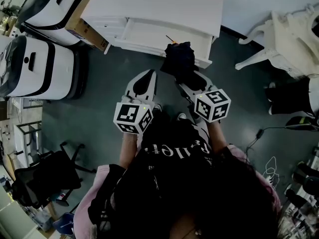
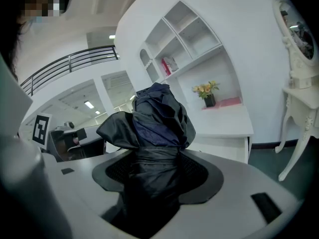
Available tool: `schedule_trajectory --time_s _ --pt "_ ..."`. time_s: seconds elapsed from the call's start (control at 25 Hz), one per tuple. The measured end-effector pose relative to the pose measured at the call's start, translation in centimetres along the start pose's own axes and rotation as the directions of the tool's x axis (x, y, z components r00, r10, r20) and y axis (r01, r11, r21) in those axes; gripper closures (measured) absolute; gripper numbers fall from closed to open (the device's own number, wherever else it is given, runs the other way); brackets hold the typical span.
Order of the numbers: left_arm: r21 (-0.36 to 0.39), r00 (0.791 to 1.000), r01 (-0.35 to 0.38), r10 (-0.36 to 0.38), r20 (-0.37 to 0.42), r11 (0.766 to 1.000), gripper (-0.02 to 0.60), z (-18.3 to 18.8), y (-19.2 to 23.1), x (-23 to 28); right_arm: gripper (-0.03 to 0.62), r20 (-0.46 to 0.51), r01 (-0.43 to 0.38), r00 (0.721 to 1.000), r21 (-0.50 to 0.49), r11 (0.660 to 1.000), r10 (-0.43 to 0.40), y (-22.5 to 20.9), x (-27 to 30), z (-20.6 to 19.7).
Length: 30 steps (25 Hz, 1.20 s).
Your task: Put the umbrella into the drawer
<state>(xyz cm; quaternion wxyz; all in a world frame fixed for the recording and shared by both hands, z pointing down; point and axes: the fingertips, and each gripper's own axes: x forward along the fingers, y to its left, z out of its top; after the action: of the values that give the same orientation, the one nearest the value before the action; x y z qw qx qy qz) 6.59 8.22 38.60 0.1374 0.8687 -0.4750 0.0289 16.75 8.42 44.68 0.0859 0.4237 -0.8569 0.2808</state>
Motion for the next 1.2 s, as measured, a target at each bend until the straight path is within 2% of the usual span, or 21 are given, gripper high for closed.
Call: schedule_trajectory --time_s 0.24,0.72,1.2 --pt "-0.009 1.0 0.0 0.0 0.001 1.0 0.565 0.4 2.2 0.2 0.304 0.008 -0.004 1.0 0.057 0.998 0.004 0.3 1.9 0.5" --pt "-0.014 1.0 -0.002 0.003 0.019 1.0 0.565 1.4 9.3 -1.8 0.304 -0.024 -0.007 1.0 0.026 1.0 0.008 4.8 8.1 0.3" --pt "-0.039 1.0 -0.015 0.016 0.01 0.999 0.565 0.8 16.1 -4.4 0.304 -0.046 -0.012 0.999 0.041 0.999 0.014 9.2 13.2 -0.9"
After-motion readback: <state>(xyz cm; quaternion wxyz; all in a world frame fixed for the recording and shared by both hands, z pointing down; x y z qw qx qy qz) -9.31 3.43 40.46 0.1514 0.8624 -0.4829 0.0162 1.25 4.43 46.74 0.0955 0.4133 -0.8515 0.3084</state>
